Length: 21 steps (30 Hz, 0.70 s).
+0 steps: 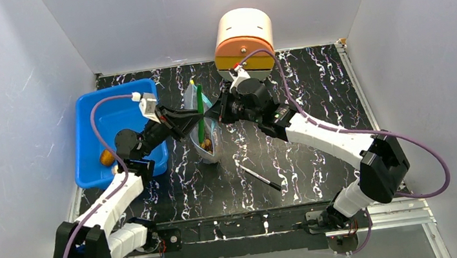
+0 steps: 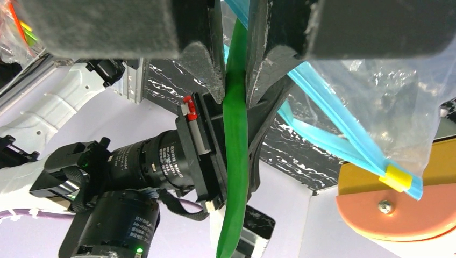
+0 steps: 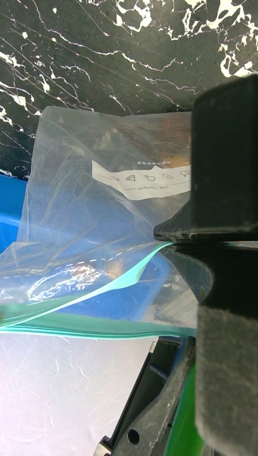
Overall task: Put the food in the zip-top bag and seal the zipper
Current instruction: Place the fake vegetable in the zipper food storage bag.
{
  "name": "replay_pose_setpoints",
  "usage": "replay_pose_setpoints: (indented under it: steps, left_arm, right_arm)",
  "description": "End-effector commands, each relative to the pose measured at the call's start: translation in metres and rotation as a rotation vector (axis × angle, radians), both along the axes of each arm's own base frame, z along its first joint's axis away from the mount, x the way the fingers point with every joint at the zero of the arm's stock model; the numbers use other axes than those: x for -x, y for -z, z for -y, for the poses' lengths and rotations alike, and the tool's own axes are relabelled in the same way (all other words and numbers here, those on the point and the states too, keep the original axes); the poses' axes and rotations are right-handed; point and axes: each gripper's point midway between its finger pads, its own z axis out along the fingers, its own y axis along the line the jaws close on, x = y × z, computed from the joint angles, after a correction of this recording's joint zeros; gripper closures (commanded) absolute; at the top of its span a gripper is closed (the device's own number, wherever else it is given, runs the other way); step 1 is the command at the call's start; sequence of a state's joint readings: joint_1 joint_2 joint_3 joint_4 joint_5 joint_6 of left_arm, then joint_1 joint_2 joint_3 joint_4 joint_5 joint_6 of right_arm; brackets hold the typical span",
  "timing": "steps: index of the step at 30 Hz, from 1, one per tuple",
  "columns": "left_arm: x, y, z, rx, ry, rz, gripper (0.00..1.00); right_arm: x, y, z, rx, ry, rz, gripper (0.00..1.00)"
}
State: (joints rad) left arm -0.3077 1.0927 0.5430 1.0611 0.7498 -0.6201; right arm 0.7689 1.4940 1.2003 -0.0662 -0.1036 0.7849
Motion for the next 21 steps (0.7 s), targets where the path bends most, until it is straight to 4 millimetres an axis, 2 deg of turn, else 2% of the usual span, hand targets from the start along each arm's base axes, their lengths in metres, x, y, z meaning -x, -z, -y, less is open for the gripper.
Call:
replay_pose_setpoints:
  steps: [1,3,6,11,14,21]
  left_arm:
    - [-0.001,-0.005,-0.013,-0.012,-0.113,0.028,0.98]
    - [-0.004,-0.001,-0.019,-0.011,-0.165,0.004,0.92]
    - [-0.004,0.004,-0.022,-0.016,-0.182,-0.026,0.61]
    - [0.001,0.003,-0.024,-0.045,-0.183,-0.016,0.42]
    - [-0.003,0.002,-0.033,-0.113,-0.252,-0.012,0.36]
    - [-0.014,0.014,-0.043,-0.256,-0.321,-0.005,0.33]
  right_arm:
    - [-0.001,-0.048,0.001,-0.094,0.012,0.112,1.0]
    - [-0.001,-0.049,0.001,-0.096,0.013,0.115,1.0]
    - [-0.002,-0.051,0.002,-0.098,0.017,0.118,1.0]
    - [-0.003,-0.053,0.003,-0.091,0.024,0.126,1.0]
    - [-0.003,-0.055,0.004,-0.092,0.026,0.131,1.0]
    - [-0.003,-0.057,-0.003,-0.096,-0.002,0.126,1.0]
